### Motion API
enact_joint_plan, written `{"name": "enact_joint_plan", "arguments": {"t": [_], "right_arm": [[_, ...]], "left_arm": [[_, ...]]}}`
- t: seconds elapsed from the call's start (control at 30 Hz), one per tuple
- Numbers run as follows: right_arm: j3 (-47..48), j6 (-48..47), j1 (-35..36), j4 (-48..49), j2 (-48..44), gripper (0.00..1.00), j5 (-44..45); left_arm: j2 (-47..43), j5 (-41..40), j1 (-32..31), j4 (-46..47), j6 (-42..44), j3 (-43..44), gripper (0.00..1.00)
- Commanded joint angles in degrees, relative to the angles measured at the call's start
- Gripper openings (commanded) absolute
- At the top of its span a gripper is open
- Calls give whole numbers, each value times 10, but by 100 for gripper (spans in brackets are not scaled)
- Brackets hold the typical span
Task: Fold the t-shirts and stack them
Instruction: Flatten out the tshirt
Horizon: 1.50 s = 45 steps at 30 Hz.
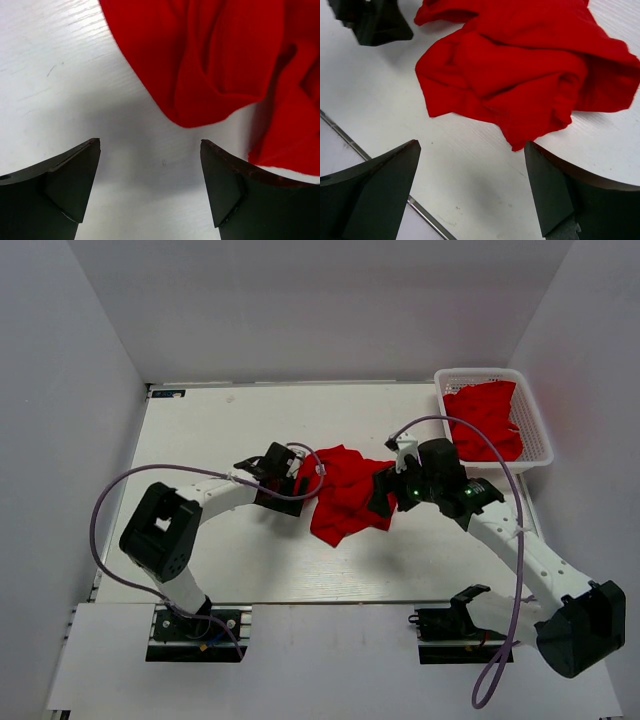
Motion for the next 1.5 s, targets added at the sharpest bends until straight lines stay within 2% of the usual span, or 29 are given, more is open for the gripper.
{"name": "enact_joint_plan", "arguments": {"t": [0.0,0.1,0.27,0.37,0.4,0.5,0.83,1.2,1.47], "right_arm": [[-3,-8,10,9,0,90,-25],[8,-25,24,-16,14,90,-10],[12,-56,51,-34,33,90,-3],[8,-60,66,-37,48,89,-4],[6,-59,72,-33,62,89,3],[7,-56,93,-23,85,88,8],[10,-37,181,71,179,90,44],[-4,-17,256,187,245,90,176],[-33,14,264,247,287,81,235]], "left_arm": [[16,-15,-11,36,16,28,91],[27,-8,-16,58,23,34,91],[48,-7,-22,101,29,40,78],[59,-21,-22,107,29,46,43],[64,-21,-22,112,29,53,25],[64,-15,-22,112,34,58,0],[28,-21,-22,112,27,59,0],[13,-36,-16,107,-2,53,0],[2,-43,-16,102,-13,43,0]]}}
